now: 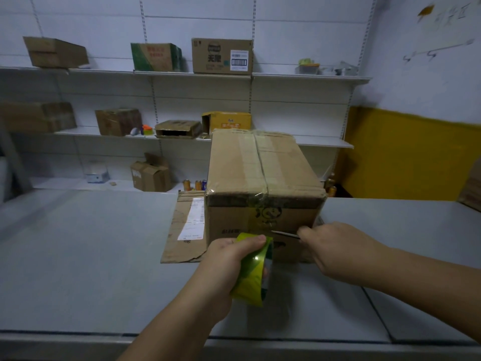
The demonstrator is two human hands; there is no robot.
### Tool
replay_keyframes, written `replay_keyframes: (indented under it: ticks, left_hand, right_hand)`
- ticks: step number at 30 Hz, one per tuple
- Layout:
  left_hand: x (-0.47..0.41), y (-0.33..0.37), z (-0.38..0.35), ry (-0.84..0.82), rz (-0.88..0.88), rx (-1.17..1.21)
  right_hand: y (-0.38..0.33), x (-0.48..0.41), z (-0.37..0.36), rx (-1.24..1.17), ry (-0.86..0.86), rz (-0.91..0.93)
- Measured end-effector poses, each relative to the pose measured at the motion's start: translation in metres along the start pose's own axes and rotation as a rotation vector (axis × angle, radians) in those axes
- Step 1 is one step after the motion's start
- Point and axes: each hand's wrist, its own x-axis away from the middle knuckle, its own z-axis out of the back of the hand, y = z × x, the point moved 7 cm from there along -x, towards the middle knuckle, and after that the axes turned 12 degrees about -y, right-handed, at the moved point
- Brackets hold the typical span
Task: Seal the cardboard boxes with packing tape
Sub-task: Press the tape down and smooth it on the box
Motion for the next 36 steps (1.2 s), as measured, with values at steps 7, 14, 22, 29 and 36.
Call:
replay_keyframes:
  ticks: [7, 14, 22, 29, 36]
  left_hand:
    - [0.005, 0.008, 0.004, -0.017, -0.045, -0.047]
    - [0.001, -0.005, 0.000, -0.007, -0.025, -0.020]
    - [0.001, -0.001, -0.002, 0.011, -0.096, -0.031]
    - [0.004, 0.005, 0.000, 0.012, -0.117, -0.030]
    - [0.012, 0.005, 0.022, 0.025, -0.123, -0.098]
  right_hand:
    - [0.028, 0.011, -0.030, 0.035, -0.108, -0.093]
    - [0.013, 0.012, 0.016, -0.234, 0.173, 0.071]
    - [-0.034, -0.013, 0.025, 0.065, 0.197, 0.130]
    - [-0.023, -0.022, 0.014, 0.057, 0.073, 0.038]
    - [0.003, -0.015, -0.006, -0.125, 0.029, 0.000]
